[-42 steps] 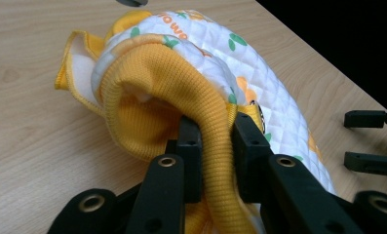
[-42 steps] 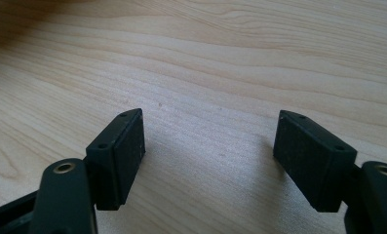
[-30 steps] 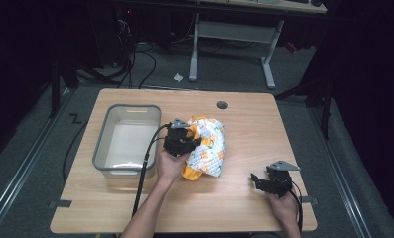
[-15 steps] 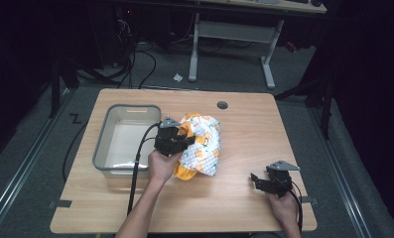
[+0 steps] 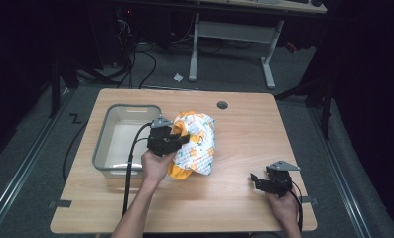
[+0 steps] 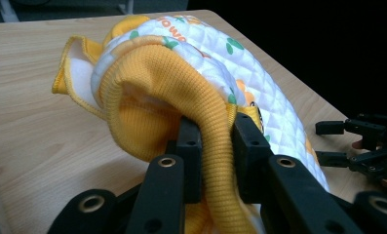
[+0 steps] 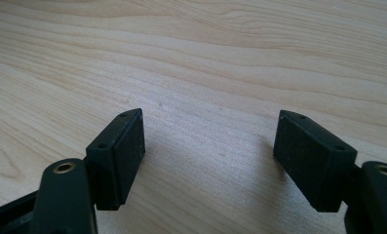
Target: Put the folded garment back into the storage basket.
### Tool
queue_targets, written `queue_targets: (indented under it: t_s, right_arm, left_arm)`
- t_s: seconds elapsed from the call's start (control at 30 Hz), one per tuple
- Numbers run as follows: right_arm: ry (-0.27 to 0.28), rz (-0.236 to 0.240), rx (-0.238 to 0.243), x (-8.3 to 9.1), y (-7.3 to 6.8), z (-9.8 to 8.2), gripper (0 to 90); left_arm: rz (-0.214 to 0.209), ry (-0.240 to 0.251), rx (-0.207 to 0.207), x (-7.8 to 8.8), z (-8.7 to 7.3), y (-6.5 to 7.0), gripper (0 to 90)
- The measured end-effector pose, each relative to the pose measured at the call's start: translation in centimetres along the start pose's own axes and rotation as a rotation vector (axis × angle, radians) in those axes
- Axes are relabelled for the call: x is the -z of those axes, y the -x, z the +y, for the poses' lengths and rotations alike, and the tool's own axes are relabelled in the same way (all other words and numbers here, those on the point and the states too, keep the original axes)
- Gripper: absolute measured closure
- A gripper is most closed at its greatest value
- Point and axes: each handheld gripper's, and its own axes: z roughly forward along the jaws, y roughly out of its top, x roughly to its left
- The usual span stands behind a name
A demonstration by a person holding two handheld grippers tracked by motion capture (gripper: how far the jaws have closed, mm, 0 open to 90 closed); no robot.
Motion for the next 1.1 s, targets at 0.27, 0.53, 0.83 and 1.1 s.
queue_targets:
  t_s: [0.27, 0.53, 0.83, 1.1]
  right_arm:
    - [0.000, 0.000, -0.001, 0.0, 0.0, 0.0, 27.5]
    - [0.000, 0.000, 0.000, 0.0, 0.0, 0.0, 27.4]
    - [-0.001, 0.000, -0.003, 0.0, 0.0, 0.0, 27.5]
    - [-0.001, 0.001, -0.003, 0.0, 0.0, 0.0, 27.4]
  left_arm:
    - [0.003, 0.027, 0.033, 1.5, 0.2, -1.0, 76.1]
    - [0.027, 0.049, 0.031, 3.2, 0.6, -1.6, 76.1]
    - [0.059, 0.074, 0.035, 5.0, 0.8, -2.4, 76.2]
    - [0.086, 0.091, 0.054, 6.6, 1.0, -3.8, 76.1]
